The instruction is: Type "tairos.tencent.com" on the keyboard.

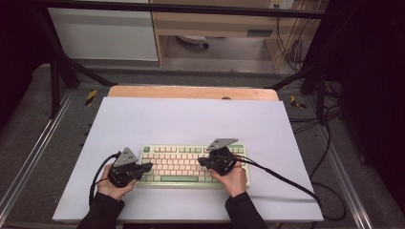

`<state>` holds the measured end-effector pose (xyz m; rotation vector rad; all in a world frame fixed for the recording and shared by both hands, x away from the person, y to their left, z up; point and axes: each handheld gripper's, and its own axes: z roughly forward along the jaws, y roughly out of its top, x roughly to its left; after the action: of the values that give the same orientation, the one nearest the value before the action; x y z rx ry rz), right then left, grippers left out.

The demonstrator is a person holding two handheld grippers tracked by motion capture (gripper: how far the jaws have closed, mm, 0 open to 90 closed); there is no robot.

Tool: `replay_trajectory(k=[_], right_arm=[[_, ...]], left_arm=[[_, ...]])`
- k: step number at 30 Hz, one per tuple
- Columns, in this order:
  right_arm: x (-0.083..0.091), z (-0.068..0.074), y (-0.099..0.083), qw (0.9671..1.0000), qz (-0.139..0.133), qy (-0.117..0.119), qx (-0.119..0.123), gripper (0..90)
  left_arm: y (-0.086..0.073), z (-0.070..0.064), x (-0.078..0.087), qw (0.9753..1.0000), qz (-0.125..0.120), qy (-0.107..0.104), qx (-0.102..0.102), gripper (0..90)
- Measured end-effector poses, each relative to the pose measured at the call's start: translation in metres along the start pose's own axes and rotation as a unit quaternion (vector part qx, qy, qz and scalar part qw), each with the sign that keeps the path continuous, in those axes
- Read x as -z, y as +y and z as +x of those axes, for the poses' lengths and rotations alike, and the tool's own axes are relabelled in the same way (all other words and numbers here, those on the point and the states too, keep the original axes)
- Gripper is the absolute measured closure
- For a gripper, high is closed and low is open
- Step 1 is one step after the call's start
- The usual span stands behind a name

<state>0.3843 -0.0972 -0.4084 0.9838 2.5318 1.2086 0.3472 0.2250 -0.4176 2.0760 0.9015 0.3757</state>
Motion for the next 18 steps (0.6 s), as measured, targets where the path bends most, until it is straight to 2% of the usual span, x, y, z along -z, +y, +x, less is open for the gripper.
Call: replay_trajectory(k=[6,18], right_arm=[[0.01,0.0,-0.002,1.0,-0.001,-0.002,0.004,90.0],[0.029,-0.01,-0.02,0.9999,-0.005,0.0,-0.012,90.0]], left_arm=[[0.001,-0.001,0.001,1.0,0.0,-0.001,0.0,89.9],[0.003,-0.002,0.0,1.0,0.002,-0.001,0.001,89.8]])
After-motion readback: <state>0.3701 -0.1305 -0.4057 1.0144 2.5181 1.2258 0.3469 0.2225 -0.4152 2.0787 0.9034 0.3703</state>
